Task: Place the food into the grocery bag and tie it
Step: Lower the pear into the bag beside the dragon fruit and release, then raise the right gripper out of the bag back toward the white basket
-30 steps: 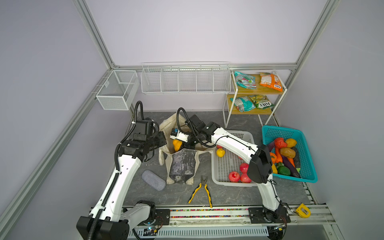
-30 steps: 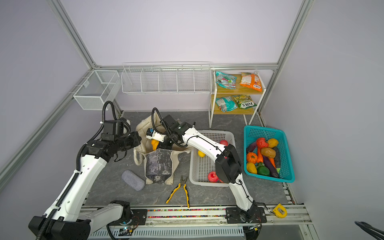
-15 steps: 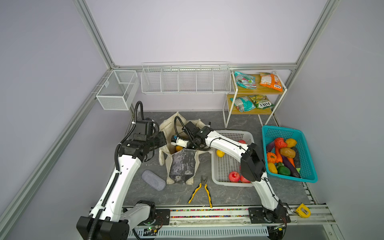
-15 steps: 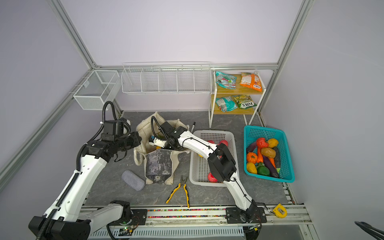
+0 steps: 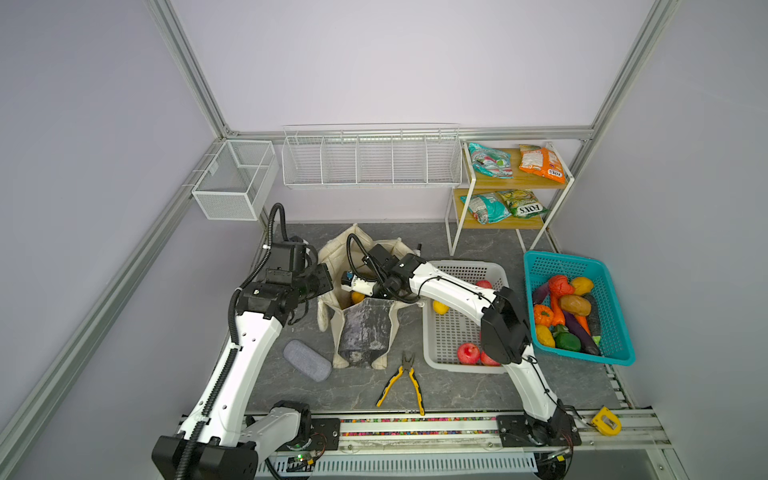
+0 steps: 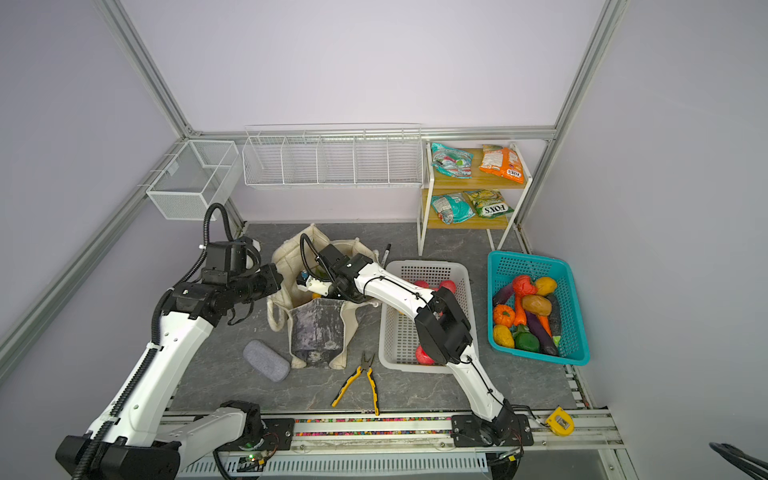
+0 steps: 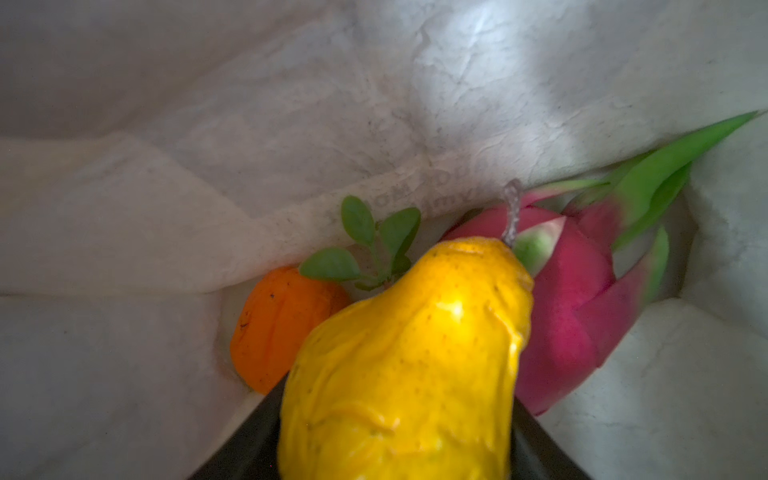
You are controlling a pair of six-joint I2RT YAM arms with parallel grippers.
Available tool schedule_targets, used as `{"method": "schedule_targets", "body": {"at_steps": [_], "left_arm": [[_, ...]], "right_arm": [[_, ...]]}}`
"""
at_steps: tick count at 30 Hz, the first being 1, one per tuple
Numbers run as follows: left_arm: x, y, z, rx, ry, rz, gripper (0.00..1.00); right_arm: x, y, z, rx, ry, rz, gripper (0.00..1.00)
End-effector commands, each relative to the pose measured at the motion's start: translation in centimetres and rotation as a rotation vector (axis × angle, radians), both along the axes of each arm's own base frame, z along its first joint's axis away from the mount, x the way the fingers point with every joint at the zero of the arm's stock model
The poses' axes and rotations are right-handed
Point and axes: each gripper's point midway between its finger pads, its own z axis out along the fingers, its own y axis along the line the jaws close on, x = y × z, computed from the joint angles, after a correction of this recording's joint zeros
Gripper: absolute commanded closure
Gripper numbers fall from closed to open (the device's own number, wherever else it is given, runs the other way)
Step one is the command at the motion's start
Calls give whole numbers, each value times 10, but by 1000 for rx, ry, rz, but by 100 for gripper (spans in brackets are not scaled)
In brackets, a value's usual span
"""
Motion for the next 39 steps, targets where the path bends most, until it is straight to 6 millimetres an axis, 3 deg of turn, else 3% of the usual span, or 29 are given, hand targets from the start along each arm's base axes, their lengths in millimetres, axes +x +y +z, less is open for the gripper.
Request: {"method": "schedule_targets", "body": {"at_steps": [1,6,8,18,33,39], "left_arm": [[-1,2,2,2,-14,3,100],[-1,1,2,2,-15,2,100],[0,1,2,2,-17,2,100],[1,1,3,3,-17,-1,100],[0,2,3,11,-19,-4,100],[-1,2,1,13,-17,-3,100]], "right_arm": [[4,-13,-5,-57,-30,-17,24],[14,-11,17,-22,-109,-37,7],[19,-10,26,-5,-143,-46,12],[33,-5,80,88,-261,-81,12],[53,-20,217,339,-516,-263,12],[68,-58,280,486,-585,-556,12]]}}
